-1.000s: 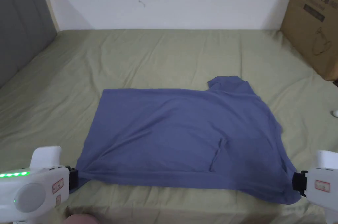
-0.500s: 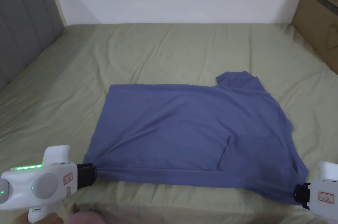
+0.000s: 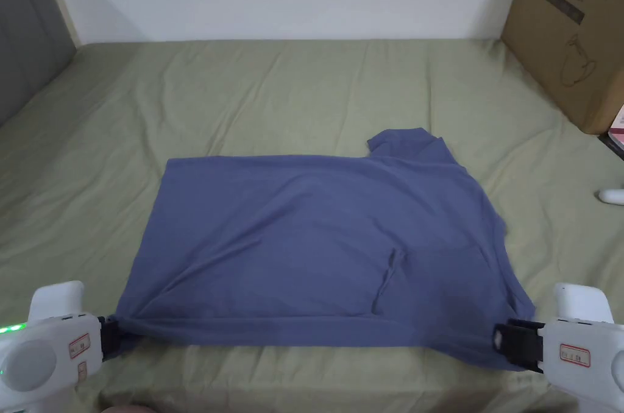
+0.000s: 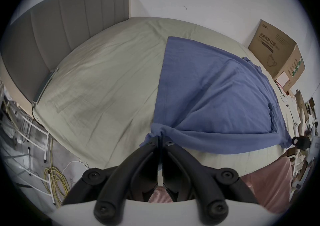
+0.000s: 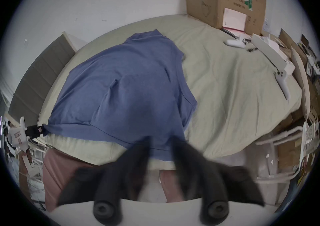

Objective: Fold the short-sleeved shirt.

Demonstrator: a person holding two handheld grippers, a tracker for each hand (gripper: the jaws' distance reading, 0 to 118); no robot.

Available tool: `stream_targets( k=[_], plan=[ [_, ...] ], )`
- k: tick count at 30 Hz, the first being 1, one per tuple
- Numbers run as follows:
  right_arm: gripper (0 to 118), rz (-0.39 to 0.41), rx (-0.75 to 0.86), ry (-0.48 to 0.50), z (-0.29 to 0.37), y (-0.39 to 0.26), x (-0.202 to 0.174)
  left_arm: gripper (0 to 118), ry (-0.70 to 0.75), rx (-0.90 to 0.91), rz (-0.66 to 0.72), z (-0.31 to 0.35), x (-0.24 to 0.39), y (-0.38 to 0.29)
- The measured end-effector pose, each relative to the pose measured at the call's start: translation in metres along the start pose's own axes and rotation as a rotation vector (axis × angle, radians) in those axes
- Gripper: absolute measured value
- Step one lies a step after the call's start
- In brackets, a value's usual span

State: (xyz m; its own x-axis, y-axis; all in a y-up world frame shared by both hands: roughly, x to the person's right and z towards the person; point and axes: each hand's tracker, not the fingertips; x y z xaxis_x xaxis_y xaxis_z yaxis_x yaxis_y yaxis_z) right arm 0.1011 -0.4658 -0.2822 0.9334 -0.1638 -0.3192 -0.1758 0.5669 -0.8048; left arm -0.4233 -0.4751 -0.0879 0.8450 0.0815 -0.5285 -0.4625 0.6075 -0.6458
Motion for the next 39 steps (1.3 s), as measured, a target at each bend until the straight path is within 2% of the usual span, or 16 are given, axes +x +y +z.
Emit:
stream_targets(
  k=[1,5,6,7,8,9,11,17,22,26,34,35,36,37,38,39],
  plan=[
    [78,0.019,-0.005,0.007,-0.002,0.001,-0.002,3,0.003,0.001,-0.007,0.003,0.001,0.0],
    [76,0.078,-0.082,-0.05,-0.029,0.005,-0.004,3,0.009,0.001,-0.012,0.006,0.002,0.002],
    [52,0.072,-0.091,-0.055,-0.038,0.005,-0.001,3,0.008,0.001,-0.008,0.005,0.001,0.003],
    [7,0.07,-0.098,-0.058,-0.044,0.004,0.002,3,0.012,-0.001,-0.004,0.005,0.002,0.003],
    [0,0.047,-0.121,-0.074,-0.05,0.002,0.006,3,0.021,-0.004,-0.006,0.005,0.002,0.003],
    [0,0.009,-0.133,-0.088,-0.052,0.003,0.011,3,0.028,-0.006,-0.013,0.006,0.0,0.003],
    [0,-0.072,-0.119,-0.013,-0.043,0.007,0.018,3,0.038,-0.005,-0.024,0.008,0.001,0.003],
    [0,-0.021,-0.062,-0.03,-0.02,0.027,0.01,3,0.055,0.013,-0.051,0.017,-0.004,0.015],
    [0,-0.077,-0.026,0.011,-0.013,0.052,0.013,3,0.059,0.058,-0.089,0.029,0.002,0.041],
    [0,-0.172,0.004,0.038,-0.017,0.089,0.019,3,0.079,0.077,-0.135,0.02,0.007,0.078],
    [0,-0.163,-0.056,-0.061,-0.088,0.156,0.014,4,0.099,0.012,-0.184,-0.056,0.024,0.139],
    [0,-0.159,-0.065,-0.072,-0.097,0.159,0.011,11,0.107,0.002,-0.196,-0.064,0.026,0.142],
    [0,-0.146,-0.068,-0.089,-0.104,0.161,0.009,38,0.116,-0.02,-0.212,-0.072,0.027,0.145],
    [9,-0.142,-0.061,-0.117,-0.107,0.162,0.007,63,0.15,-0.045,-0.234,-0.076,0.03,0.145],
    [29,-0.131,-0.056,-0.124,-0.114,0.163,0.007,82,0.157,-0.05,-0.253,-0.078,0.029,0.144],
    [64,-0.115,-0.065,-0.146,-0.114,0.164,0.006,93,0.147,-0.045,-0.241,-0.076,0.026,0.143]
  ],
)
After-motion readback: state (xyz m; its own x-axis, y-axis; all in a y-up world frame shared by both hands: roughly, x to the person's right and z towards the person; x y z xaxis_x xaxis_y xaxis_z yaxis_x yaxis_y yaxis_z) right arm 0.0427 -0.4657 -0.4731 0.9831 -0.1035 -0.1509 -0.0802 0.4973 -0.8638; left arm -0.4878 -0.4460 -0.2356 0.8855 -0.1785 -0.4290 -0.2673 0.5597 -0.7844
